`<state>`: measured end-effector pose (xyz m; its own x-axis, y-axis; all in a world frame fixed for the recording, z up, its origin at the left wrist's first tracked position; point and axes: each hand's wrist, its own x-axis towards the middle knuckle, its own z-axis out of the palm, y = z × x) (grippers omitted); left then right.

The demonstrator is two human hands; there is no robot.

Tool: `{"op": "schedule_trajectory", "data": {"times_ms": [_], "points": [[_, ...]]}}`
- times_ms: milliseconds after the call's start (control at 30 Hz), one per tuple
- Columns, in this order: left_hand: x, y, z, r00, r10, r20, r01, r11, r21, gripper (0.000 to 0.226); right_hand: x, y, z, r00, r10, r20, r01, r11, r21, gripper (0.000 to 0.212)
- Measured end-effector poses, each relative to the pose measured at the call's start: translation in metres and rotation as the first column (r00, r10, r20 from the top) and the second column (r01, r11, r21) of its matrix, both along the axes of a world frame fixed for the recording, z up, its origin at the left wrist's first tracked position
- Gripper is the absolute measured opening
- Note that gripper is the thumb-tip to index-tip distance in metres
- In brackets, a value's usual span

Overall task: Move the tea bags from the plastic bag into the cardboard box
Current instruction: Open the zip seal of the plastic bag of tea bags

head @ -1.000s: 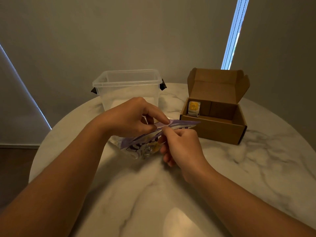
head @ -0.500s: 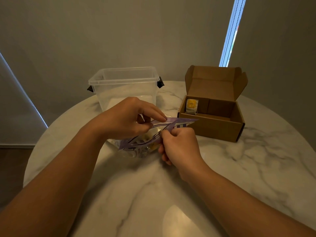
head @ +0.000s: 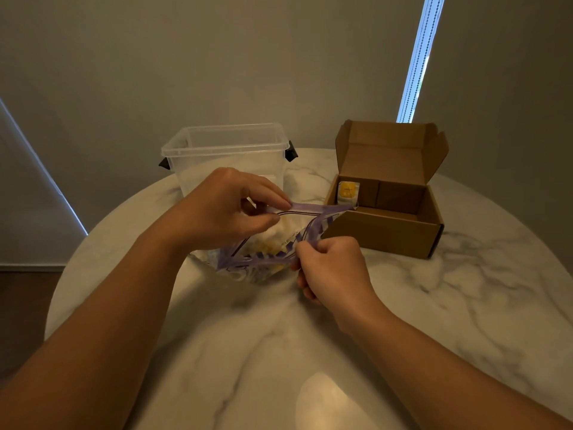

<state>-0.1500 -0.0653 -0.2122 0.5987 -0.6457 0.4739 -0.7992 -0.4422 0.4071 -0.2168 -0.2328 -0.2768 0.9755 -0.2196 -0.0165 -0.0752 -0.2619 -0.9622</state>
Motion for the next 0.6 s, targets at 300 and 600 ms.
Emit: {"op": "schedule_trajectory", "data": {"times_ms": [300, 600], "points": [[0.007, -0.024, 0.024, 0.998, -0.064, -0.023, 0.068, 0.942, 0.33, 0.036, 0.006, -0.005, 0.01, 0.997, -0.04, 0.068, 0.04, 0.999, 0.002, 0.041], [0.01, -0.052, 0.041, 0.993, 0.016, -0.117, 0.061, 0.777, 0.626, 0.048, 0.009, -0.015, 0.006, 0.995, -0.07, 0.075, 0.072, 0.997, -0.026, 0.034]]}}
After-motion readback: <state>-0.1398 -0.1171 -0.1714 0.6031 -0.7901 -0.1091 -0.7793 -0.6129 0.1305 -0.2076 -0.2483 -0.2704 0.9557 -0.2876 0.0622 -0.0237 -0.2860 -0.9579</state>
